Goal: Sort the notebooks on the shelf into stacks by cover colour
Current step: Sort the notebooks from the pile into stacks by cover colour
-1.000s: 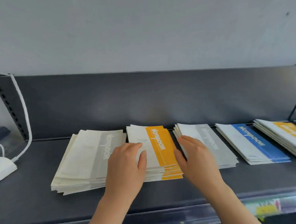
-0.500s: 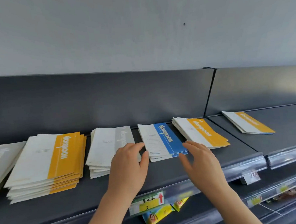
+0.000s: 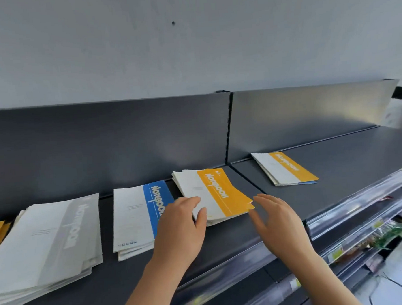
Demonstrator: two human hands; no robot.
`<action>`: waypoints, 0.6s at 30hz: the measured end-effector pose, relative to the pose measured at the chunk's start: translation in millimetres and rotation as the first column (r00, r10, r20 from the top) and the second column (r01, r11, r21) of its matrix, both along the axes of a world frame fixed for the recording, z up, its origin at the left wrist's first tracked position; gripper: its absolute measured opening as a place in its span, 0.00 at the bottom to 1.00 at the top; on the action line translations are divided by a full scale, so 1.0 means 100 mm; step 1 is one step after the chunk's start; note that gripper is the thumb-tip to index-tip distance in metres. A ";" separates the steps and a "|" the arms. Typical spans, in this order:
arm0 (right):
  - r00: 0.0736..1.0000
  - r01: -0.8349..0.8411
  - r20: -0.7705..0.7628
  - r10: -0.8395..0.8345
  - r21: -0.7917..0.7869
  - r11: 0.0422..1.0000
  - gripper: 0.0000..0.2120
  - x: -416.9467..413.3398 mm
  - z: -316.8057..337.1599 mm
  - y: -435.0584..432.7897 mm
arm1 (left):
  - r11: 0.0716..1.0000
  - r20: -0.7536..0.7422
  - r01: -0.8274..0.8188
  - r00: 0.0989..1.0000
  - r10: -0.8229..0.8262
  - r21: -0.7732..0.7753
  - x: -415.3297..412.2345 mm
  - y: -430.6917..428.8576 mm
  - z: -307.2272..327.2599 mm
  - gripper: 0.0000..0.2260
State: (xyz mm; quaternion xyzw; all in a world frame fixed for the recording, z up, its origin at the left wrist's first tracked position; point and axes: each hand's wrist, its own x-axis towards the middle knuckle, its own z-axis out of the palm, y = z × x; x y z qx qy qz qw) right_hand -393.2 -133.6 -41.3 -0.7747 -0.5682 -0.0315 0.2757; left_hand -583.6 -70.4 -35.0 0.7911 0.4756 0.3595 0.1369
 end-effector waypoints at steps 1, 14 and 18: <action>1.000 0.017 0.002 -0.017 -0.010 1.000 0.19 0.09 0.00 0.03 | 1.000 -0.003 0.014 1.000 -0.014 -0.006 0.10 0.07 0.01 0.17; 0.985 0.172 0.004 -0.173 -0.075 0.982 0.17 1.47 -0.06 0.42 | 0.983 0.019 0.131 0.991 -0.130 -0.126 1.54 0.62 0.00 0.15; 0.991 0.133 0.023 -0.131 -0.136 0.982 0.15 2.00 -0.09 0.63 | 0.971 0.025 0.101 0.995 -0.098 -0.216 2.03 0.72 -0.07 0.16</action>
